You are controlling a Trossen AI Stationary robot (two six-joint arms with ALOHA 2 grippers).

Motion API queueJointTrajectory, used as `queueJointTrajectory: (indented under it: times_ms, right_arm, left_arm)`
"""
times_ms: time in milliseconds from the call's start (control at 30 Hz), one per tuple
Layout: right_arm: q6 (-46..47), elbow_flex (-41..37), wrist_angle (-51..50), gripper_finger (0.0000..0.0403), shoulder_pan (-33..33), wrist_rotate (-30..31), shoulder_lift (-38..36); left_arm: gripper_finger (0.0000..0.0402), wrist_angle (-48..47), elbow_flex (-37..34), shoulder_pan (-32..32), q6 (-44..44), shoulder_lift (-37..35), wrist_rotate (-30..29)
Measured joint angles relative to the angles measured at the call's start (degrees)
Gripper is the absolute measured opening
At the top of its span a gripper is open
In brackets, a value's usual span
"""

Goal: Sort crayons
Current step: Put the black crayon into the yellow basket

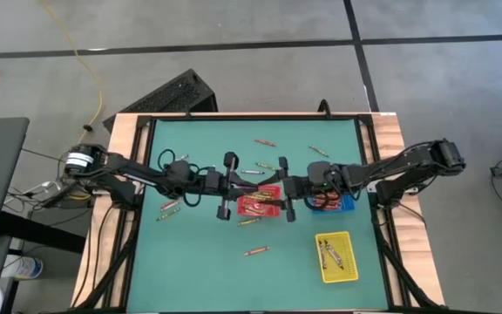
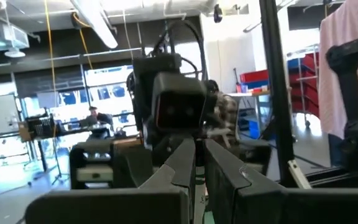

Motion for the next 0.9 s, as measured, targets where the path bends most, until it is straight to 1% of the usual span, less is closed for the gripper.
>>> queueJointTrajectory:
  times_ms: [133, 567, 633, 900]
  right_arm:
    - [-0.7, 0.04, -0.02, 0.021, 0.01, 0.47, -0.04]
    - [-0.74, 0.09, -5.33, 0.0099, -0.32, 1.19, -1.03]
    - [-0.84, 0.09, -6.56, 0.0089, -0.32, 2.16, -1.98]
    - [-0.85, 0.09, -10.08, 0.0057, 0.12, 2.23, -5.88]
  left_arm:
    - [0.0011, 0.32, 2.79, -0.01, 1.26, 3.63, -0.06]
    - [0.0011, -2.4, 2.81, 0.07, 3.4, 3.2, -0.24]
    - [0.0011, -2.37, 2.8, 0.07, 3.91, 3.2, -0.26]
    - [0.0012, -2.19, 2.8, 0.12, 4.98, 3.18, -0.26]
